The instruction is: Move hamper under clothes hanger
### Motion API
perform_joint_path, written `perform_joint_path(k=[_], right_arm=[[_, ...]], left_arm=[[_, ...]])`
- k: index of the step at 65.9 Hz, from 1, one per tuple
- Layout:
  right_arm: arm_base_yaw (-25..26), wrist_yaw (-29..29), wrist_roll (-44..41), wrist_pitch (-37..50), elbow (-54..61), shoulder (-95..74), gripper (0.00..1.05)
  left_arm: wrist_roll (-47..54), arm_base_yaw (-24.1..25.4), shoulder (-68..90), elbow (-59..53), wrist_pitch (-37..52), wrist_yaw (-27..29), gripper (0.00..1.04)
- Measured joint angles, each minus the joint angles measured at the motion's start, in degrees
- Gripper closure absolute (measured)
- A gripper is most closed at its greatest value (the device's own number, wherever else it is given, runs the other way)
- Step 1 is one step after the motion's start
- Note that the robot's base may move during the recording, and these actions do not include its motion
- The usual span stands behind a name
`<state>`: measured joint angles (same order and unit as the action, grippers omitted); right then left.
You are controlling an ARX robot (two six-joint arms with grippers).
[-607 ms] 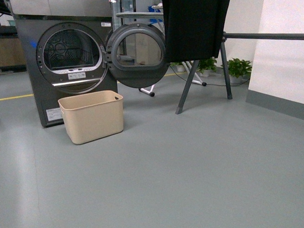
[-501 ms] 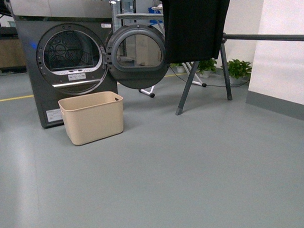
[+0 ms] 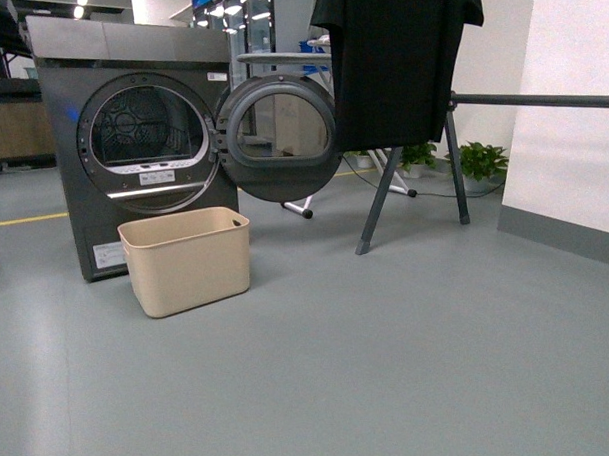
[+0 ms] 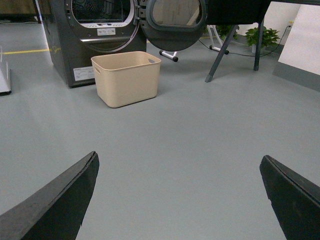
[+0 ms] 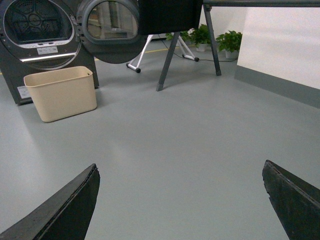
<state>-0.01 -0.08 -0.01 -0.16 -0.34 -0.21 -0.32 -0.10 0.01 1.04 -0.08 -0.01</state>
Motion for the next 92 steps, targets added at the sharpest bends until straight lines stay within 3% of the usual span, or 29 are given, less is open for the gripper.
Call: perform_joint_path(k=[92], right_arm=[[0.0, 0.0, 0.0, 0.0, 0.0, 0.0, 0.08]], left_arm=[[0.0, 0.0, 0.0, 0.0, 0.0, 0.0, 0.07]])
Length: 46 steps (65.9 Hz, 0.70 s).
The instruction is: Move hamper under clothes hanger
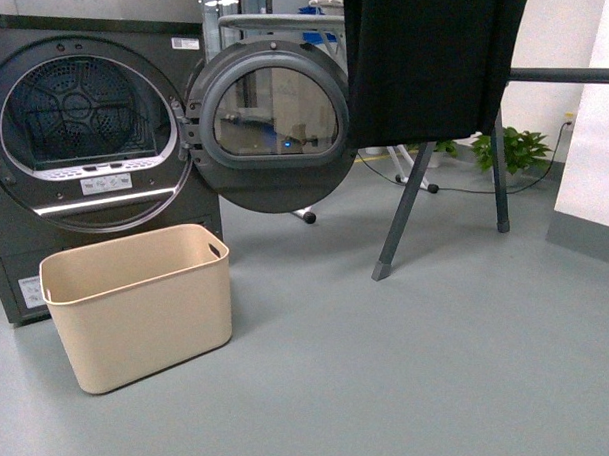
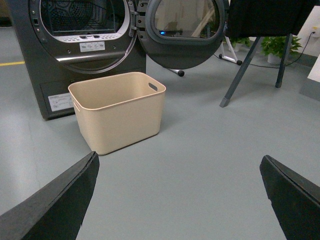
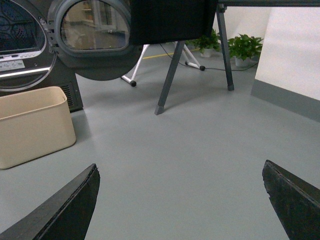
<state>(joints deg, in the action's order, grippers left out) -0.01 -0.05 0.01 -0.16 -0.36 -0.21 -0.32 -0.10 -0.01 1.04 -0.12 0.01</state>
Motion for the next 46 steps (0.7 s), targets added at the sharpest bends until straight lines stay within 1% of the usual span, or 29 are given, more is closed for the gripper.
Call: perform_joint_path(k=[46], right_arm=[[0.0, 0.0, 0.0, 0.0, 0.0, 0.0, 0.08]], left_arm=[[0.0, 0.0, 0.1, 0.0, 0.0, 0.0, 0.07]])
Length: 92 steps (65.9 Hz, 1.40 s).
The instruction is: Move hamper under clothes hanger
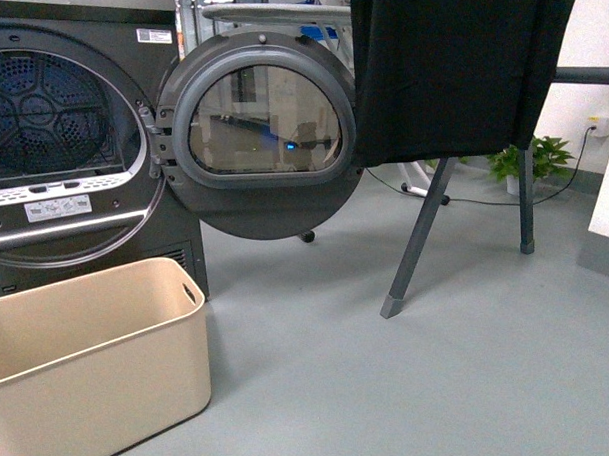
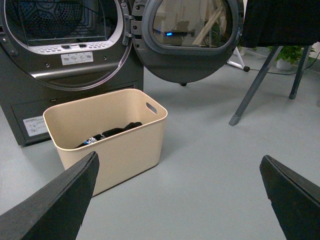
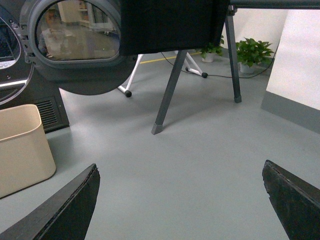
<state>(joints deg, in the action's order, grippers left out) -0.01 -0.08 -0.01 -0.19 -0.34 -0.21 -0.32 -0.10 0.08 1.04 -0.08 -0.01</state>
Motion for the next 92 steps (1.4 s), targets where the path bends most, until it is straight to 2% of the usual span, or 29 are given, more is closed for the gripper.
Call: perform_joint_path(k=[92], right_arm=[[0.0, 0.3, 0.0, 0.0, 0.0, 0.0, 0.08]], left_arm=[[0.0, 0.0, 0.2, 0.0, 0.0, -0.1, 0.07]])
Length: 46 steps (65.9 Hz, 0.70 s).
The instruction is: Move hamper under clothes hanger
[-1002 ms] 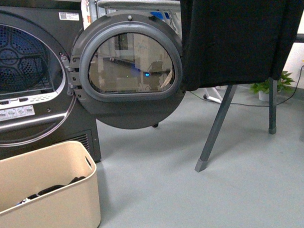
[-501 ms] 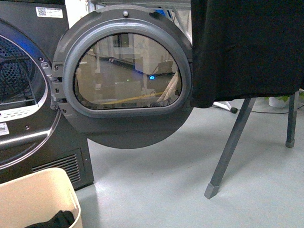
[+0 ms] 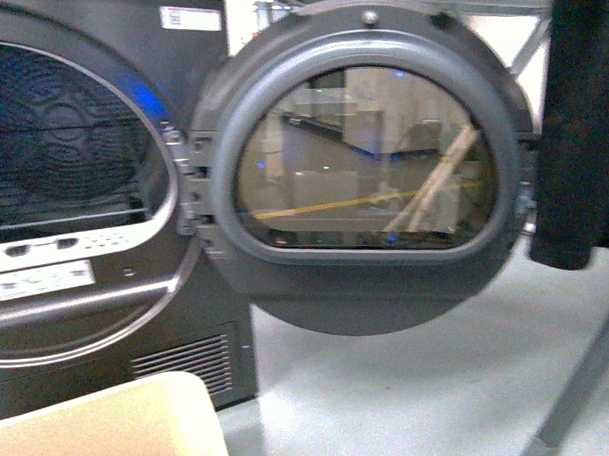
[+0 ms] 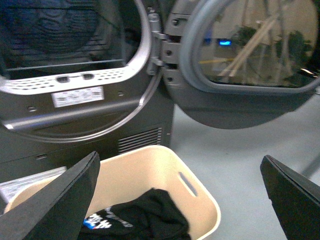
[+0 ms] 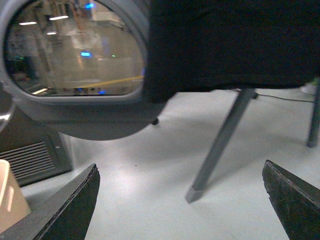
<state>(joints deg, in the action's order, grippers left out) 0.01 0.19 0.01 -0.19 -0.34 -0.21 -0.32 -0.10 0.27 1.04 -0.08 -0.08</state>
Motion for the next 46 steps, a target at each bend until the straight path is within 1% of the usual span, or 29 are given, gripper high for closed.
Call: perform_joint_path(k=[46], right_arm=[[0.0, -0.3, 0.0, 0.0, 0.0, 0.0, 0.08]], left_arm=[[0.0, 0.1, -0.2, 0.0, 0.0, 0.1, 0.07]])
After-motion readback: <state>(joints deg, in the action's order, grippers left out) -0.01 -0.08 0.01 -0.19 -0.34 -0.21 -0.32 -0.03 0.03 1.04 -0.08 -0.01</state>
